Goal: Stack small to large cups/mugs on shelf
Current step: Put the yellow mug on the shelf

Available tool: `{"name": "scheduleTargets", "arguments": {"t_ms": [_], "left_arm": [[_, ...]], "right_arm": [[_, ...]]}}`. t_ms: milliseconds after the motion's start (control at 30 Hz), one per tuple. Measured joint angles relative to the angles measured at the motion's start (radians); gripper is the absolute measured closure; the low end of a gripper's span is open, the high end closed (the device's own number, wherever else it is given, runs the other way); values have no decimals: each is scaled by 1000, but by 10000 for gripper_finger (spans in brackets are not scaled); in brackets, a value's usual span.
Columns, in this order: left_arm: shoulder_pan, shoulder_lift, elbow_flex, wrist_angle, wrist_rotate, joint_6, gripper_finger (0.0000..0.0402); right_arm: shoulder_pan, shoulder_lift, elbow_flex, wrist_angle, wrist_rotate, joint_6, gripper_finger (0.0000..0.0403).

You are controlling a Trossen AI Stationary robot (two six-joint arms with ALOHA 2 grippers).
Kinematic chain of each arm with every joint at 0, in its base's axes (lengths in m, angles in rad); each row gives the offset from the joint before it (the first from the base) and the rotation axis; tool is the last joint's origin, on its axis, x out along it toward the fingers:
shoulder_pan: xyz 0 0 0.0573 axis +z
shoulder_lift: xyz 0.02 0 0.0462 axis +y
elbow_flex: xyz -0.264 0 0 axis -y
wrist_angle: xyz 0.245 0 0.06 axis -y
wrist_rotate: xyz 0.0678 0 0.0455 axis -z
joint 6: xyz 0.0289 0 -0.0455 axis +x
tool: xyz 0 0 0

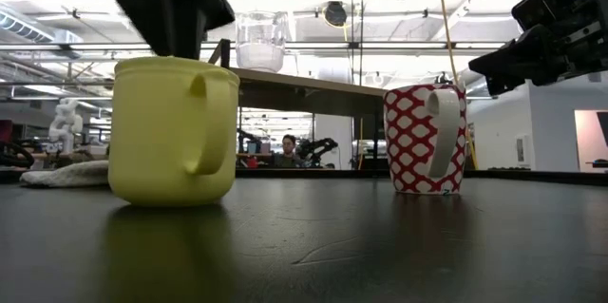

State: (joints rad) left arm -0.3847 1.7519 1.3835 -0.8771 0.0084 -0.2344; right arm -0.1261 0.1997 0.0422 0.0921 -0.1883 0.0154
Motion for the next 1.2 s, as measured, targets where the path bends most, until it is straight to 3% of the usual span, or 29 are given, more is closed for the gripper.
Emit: {"name": "scheduleTargets", "arguments": {"t_ms": [267, 1200], "left_arm": [[39, 0, 29, -100, -96, -36, 245], [62, 0, 13, -87, -31, -67, 245]], "right_arm": [[0, 0, 0, 0, 0, 1, 403], [0, 0, 0, -15, 0, 6, 403]]}}
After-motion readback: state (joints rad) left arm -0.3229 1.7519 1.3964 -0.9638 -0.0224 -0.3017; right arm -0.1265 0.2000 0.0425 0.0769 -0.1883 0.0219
